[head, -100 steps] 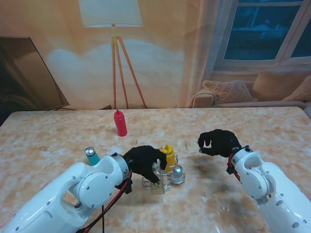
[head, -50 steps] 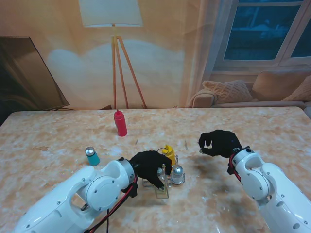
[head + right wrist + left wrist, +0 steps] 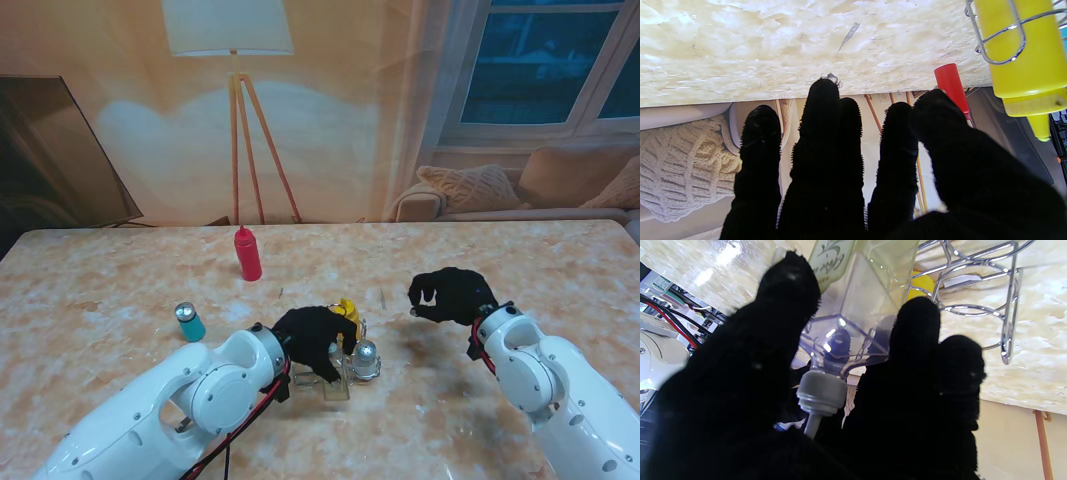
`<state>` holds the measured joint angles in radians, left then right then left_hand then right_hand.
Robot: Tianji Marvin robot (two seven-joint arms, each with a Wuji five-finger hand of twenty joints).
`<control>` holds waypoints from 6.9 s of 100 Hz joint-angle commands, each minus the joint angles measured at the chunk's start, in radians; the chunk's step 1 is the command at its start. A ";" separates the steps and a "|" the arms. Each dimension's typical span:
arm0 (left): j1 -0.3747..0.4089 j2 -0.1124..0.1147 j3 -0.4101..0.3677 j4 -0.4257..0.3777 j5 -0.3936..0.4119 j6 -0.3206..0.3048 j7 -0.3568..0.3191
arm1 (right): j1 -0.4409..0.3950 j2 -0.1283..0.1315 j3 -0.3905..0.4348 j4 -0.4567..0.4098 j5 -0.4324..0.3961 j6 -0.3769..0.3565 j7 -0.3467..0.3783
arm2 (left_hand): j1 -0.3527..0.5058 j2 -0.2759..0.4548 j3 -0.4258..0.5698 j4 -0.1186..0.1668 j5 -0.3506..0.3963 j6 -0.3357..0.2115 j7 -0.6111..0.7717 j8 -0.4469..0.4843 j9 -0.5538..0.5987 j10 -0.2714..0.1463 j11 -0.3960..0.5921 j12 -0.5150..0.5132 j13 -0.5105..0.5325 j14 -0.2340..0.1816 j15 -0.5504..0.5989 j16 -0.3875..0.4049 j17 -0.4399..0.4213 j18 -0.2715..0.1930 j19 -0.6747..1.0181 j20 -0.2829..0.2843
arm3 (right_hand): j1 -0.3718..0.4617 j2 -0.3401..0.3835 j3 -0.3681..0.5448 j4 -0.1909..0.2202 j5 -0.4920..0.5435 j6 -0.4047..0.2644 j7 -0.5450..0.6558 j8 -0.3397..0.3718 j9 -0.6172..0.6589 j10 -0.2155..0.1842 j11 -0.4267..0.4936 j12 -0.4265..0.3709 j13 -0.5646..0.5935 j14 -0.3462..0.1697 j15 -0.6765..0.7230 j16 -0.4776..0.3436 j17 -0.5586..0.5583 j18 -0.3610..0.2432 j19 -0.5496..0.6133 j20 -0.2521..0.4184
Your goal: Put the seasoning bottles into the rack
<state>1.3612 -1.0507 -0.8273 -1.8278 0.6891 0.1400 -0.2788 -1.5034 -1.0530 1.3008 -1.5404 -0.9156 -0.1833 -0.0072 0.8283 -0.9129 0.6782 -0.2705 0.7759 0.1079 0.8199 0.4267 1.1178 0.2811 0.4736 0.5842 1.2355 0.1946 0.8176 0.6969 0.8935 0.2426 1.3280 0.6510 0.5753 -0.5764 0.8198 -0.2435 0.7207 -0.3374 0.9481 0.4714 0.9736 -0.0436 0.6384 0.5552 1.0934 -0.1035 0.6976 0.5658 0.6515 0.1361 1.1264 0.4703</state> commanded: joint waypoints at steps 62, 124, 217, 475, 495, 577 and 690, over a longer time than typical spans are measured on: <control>-0.033 -0.016 0.035 0.044 0.046 -0.033 0.040 | -0.003 -0.007 -0.012 0.007 0.008 0.004 0.018 | 0.074 0.027 0.215 0.010 0.037 -0.028 0.276 0.075 0.040 -0.079 0.208 0.059 0.003 -0.101 0.075 0.048 -0.017 -0.078 0.073 0.028 | 0.023 -0.023 0.022 -0.006 0.005 -0.018 0.016 -0.004 0.022 -0.018 0.002 0.037 0.002 -0.013 0.009 0.009 0.000 0.003 0.000 -0.013; -0.005 -0.013 0.016 0.026 0.079 -0.051 0.051 | -0.005 -0.006 -0.011 0.007 0.009 0.002 0.019 | 0.069 0.021 0.219 0.010 0.030 -0.036 0.291 0.085 0.031 -0.081 0.231 0.064 0.000 -0.106 0.096 0.061 -0.016 -0.081 0.086 0.035 | 0.025 -0.027 0.026 -0.006 0.007 -0.017 0.016 -0.004 0.025 -0.016 0.002 0.039 0.003 -0.013 0.010 0.009 0.001 0.002 -0.002 -0.014; -0.020 -0.011 0.029 0.054 0.145 -0.112 0.078 | -0.006 -0.006 -0.013 0.010 0.014 0.001 0.023 | 0.051 0.007 0.256 0.011 -0.023 -0.066 0.385 0.171 -0.026 -0.098 0.340 0.120 -0.036 -0.138 0.184 0.132 -0.057 -0.089 0.121 0.081 | 0.031 -0.041 0.043 -0.008 0.015 -0.025 0.022 -0.005 0.035 -0.021 0.001 0.045 0.010 -0.018 0.011 0.010 0.007 -0.002 -0.004 -0.016; -0.032 -0.016 0.069 0.098 0.218 -0.116 0.149 | -0.004 -0.006 -0.018 0.020 0.020 0.005 0.028 | -0.121 0.107 0.247 -0.004 0.027 0.020 -0.005 0.097 -0.145 -0.064 0.191 -0.066 -0.156 -0.039 -0.090 0.089 -0.194 -0.050 -0.101 0.063 | 0.033 -0.045 0.048 -0.009 0.023 -0.030 0.028 -0.007 0.045 -0.024 0.001 0.050 0.017 -0.022 0.016 0.012 0.010 -0.003 -0.007 -0.017; -0.028 -0.014 0.059 0.090 0.223 -0.122 0.138 | -0.004 -0.005 -0.017 0.021 0.020 0.003 0.030 | -0.236 0.157 0.307 0.088 0.066 0.061 -0.161 0.097 -0.150 -0.054 0.126 -0.106 -0.184 -0.007 -0.150 0.068 -0.222 -0.022 -0.146 0.056 | 0.031 -0.045 0.047 -0.009 0.021 -0.030 0.027 -0.007 0.044 -0.025 0.000 0.050 0.016 -0.022 0.015 0.012 0.010 -0.003 -0.006 -0.017; 0.016 -0.011 -0.007 0.030 0.223 -0.122 0.124 | -0.004 -0.006 -0.015 0.023 0.025 0.001 0.030 | -0.264 0.208 0.276 0.087 0.064 0.058 -0.268 0.088 -0.207 -0.041 0.052 -0.140 -0.249 0.027 -0.217 0.033 -0.282 0.008 -0.207 0.034 | 0.030 -0.041 0.044 -0.008 0.021 -0.029 0.025 -0.006 0.043 -0.023 0.000 0.051 0.014 -0.022 0.014 0.012 0.006 -0.002 -0.006 -0.015; 0.246 0.000 -0.342 -0.106 0.349 -0.251 0.160 | -0.003 -0.006 -0.018 0.023 0.028 0.007 0.036 | -0.250 0.238 0.236 0.094 0.057 0.050 -0.243 0.115 -0.219 -0.040 0.038 -0.135 -0.277 0.033 -0.237 0.023 -0.315 0.017 -0.237 0.024 | 0.030 -0.040 0.040 -0.007 0.021 -0.028 0.025 -0.006 0.043 -0.024 0.000 0.049 0.014 -0.020 0.016 0.012 0.006 0.000 -0.006 -0.014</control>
<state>1.5852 -1.0625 -1.1396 -1.9247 1.0382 -0.1068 -0.1149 -1.4995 -1.0532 1.2854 -1.5173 -0.8858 -0.1781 0.0126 0.5863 -0.6886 0.9187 -0.2035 0.8311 0.1607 0.5641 0.5315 0.9277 0.2279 0.5177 0.4490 0.9837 0.2114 0.5935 0.7401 0.5923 0.2457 1.1003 0.6917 0.5863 -0.6010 0.8477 -0.2435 0.7319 -0.3403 0.9604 0.4714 0.9862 -0.0475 0.6377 0.5800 1.0946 -0.1072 0.6982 0.5658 0.6620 0.1361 1.1181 0.4591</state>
